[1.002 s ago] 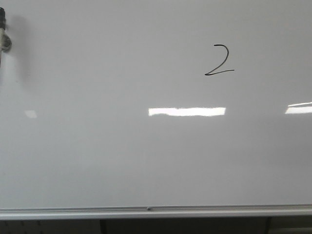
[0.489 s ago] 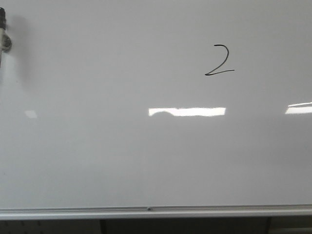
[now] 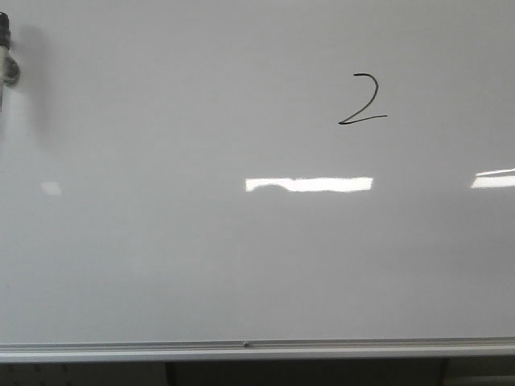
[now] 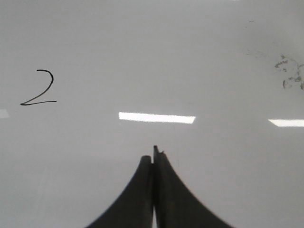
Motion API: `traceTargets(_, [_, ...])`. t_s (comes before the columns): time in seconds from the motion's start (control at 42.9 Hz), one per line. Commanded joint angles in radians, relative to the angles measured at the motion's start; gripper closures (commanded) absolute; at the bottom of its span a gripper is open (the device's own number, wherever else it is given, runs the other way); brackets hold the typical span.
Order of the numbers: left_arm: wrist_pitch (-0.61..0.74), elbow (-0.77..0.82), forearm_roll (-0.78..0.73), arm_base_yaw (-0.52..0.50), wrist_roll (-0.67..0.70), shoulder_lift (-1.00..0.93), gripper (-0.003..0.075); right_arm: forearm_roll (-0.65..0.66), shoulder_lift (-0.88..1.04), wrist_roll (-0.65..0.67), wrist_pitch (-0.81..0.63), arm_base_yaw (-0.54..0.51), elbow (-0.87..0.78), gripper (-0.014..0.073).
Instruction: Write number 2 on whiteboard
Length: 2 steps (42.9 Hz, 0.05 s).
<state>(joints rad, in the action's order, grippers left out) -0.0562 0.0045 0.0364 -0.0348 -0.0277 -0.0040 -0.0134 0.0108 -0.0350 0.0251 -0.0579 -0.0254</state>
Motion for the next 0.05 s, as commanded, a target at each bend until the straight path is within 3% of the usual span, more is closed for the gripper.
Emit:
traceTargets(0.0, [0.078, 0.035, 0.01, 0.005, 0.01, -0.027, 0.0741, -0.003, 0.018, -0.003, -0.089, 0.0, 0.003, 0.0662])
traceTargets(0.023, [0.078, 0.035, 0.01, 0.005, 0.01, -0.027, 0.0741, -0.003, 0.018, -0.003, -0.089, 0.0, 0.003, 0.0662])
